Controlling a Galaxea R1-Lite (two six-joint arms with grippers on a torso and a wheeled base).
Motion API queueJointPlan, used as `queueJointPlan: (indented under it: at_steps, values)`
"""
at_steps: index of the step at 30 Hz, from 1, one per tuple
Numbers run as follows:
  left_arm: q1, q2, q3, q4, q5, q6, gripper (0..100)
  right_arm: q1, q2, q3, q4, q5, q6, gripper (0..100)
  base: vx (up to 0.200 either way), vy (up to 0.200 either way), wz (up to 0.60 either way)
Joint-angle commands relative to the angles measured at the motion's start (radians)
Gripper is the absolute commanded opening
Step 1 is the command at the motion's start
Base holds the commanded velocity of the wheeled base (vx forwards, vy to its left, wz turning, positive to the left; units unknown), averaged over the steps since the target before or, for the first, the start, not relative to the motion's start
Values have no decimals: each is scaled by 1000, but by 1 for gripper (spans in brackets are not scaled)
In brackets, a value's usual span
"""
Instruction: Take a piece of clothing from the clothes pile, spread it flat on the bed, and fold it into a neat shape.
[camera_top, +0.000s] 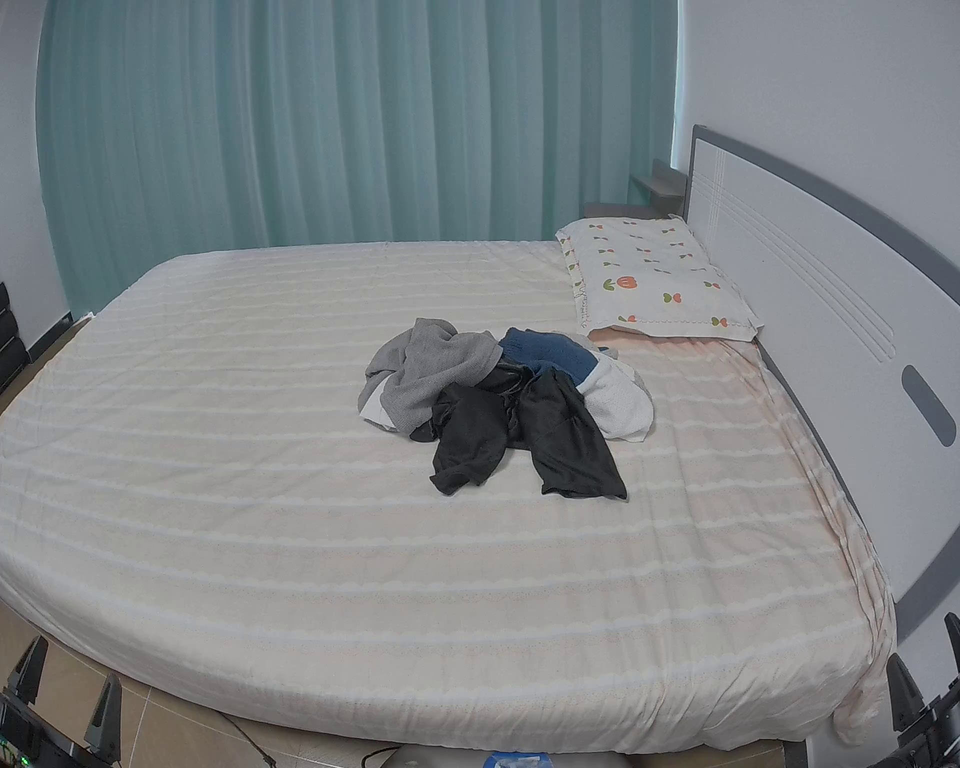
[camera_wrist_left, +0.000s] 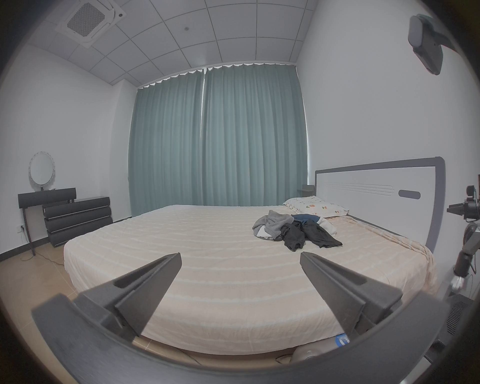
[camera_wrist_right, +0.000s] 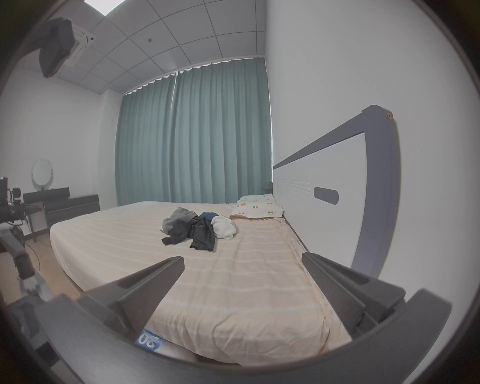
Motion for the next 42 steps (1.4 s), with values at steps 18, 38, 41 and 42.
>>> queueJointPlan:
  at_steps: [18,38,41,42]
  values:
    - [0,-16,16,0,0,0,100,151,1327,-247,-463,203,212,100,0,0,0]
    - [0,-18,16,0,0,-3,100,293,2346,-1022,-695,-122,511,100,0,0,0]
    - [2,-18,16,0,2,-3,100,307,2409,-1105,-695,-141,511,100,0,0,0]
    - [2,-18,16,0,2,-3,100,307,2409,-1105,-695,-141,511,100,0,0,0]
